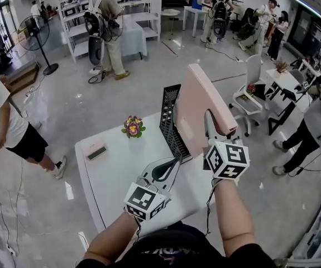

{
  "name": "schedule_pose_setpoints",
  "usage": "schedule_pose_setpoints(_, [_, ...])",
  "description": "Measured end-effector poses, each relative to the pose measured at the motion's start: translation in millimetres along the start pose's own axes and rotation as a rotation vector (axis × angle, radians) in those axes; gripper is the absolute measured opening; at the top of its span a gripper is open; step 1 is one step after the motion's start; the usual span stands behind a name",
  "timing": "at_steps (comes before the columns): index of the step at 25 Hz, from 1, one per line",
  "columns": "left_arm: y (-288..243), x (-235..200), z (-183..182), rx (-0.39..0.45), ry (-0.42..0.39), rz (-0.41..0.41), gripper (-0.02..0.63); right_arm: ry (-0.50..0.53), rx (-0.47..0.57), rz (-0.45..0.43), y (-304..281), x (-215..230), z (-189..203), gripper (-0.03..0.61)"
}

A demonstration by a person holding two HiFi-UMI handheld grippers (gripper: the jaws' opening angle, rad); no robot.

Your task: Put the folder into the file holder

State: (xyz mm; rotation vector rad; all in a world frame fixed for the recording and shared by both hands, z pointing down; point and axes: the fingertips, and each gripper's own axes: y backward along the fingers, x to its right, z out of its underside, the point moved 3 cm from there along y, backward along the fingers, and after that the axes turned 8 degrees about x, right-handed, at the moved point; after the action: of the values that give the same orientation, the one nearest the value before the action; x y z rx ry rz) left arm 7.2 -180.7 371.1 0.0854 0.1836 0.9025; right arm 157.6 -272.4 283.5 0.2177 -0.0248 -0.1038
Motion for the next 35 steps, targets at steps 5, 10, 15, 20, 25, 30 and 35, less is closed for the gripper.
schedule_pose_setpoints(5, [-4.0,-8.1,3.5,-0.003,-0.003,-0.021,0.003,-0.009,-0.005,-0.009,-15.9,-1.1,8.0,0.201])
schedule_pose_setpoints(10, [-0.1,-19.6,1.2,-0.001,-0.007,-0.038,0.003,-0.019,-0.007,-0.019,-28.4,-12.2,12.5,0.201])
schedule_pose_setpoints(15, [-1.8,-26.0,5.6,-0.001,-0.007,-0.054,0.003,-0.023,-0.012,-0.025,-37.6,-14.1,24.3,0.201])
schedule_pose_setpoints(20, [1.9,-32.2,10.3,-0.005,0.001,-0.069,0.003,-0.024,-0.032,-0.028,-42.0,-20.8,41.0,0.201])
schedule_pose_setpoints(25, [-2.8,-38.4,14.2,-0.015,0.012,-0.083,0.003,-0.024,-0.057,-0.032,-49.8,-19.5,55.3,0.201])
schedule_pose_setpoints(30, [-1.4,-42.1,17.4,-0.027,0.021,-0.095,0.003,-0.023,-0.077,-0.03,-50.7,-21.6,68.9,0.201])
schedule_pose_setpoints(35, [-0.2,-45.7,22.7,-0.038,0.03,-0.103,0.003,-0.013,-0.108,-0.031,-50.4,-24.5,89.4,0.201])
